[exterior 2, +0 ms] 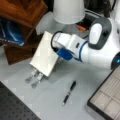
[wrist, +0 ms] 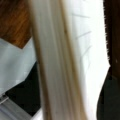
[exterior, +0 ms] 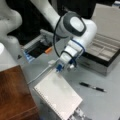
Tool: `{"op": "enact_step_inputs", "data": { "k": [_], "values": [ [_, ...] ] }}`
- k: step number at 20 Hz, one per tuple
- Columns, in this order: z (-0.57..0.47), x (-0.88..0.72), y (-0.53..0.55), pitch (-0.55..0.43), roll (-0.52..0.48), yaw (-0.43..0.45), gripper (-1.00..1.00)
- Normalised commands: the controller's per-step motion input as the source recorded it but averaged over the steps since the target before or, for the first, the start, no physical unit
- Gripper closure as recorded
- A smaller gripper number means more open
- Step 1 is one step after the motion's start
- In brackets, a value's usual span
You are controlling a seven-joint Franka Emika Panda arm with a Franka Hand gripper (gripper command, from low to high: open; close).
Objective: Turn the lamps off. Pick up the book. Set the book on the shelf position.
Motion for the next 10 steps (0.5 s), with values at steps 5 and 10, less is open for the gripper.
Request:
{"op": "enact_step_inputs", "data": {
  "k": [5,10],
  "values": [
    [-0.21,0.15,0.01,-0.136,-0.310,0.007,-1.00],
    [-0.14,0.14,0.07,-0.104,-0.254,-0.034,1.00]
  ]
}}
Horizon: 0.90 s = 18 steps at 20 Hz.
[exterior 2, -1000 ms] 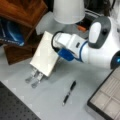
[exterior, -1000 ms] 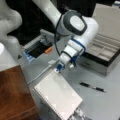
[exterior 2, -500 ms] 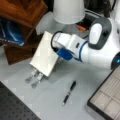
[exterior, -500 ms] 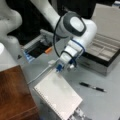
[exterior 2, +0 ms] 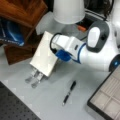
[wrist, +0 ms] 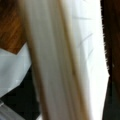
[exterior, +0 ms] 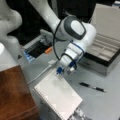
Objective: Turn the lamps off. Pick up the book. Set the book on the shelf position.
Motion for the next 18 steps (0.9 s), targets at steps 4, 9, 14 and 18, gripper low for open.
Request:
{"op": "enact_step_inputs", "data": {
  "k": [4,9,14,18],
  "values": [
    [-0.09,0.16,0.09,-0.097,-0.201,-0.049,1.00],
    [-0.10,0.18,0.04,-0.106,-0.185,-0.033,1.00],
    [-0.10,0.20,0.02,-0.107,-0.189,-0.021,1.00],
    [-0.11,0.21,0.02,-0.104,-0.186,-0.025,1.00]
  ]
}}
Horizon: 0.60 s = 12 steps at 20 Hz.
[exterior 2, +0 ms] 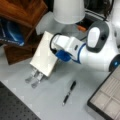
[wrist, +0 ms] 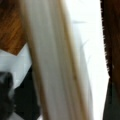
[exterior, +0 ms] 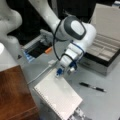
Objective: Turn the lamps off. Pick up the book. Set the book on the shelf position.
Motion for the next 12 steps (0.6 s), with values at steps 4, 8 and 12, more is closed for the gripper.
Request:
{"op": "enact_step_inputs", "data": {
  "k": [4,8,12],
  "values": [
    [-0.10,0.19,0.01,-0.095,-0.187,-0.035,1.00],
    [-0.08,0.15,0.00,-0.084,-0.185,-0.041,1.00],
    [-0.02,0.10,-0.02,-0.054,-0.178,-0.044,1.00]
  ]
}}
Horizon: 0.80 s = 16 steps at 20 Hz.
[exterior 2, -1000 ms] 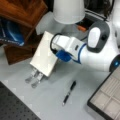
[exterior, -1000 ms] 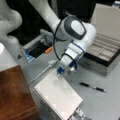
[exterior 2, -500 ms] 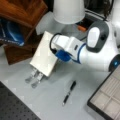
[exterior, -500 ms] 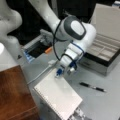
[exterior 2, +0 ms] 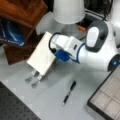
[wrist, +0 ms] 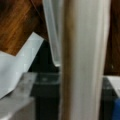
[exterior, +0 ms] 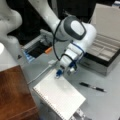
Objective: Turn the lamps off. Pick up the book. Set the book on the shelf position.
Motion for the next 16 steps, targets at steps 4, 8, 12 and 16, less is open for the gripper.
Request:
{"op": "enact_step_inputs", "data": {
  "k": [4,8,12,16],
  "values": [
    [0.13,0.07,-0.05,-0.001,-0.164,-0.045,1.00],
    [0.33,0.10,-0.10,0.099,-0.151,-0.062,1.00],
    [0.46,0.18,-0.09,0.168,-0.196,-0.089,1.00],
    [0.37,0.28,-0.01,0.151,-0.205,-0.108,1.00]
  ]
}}
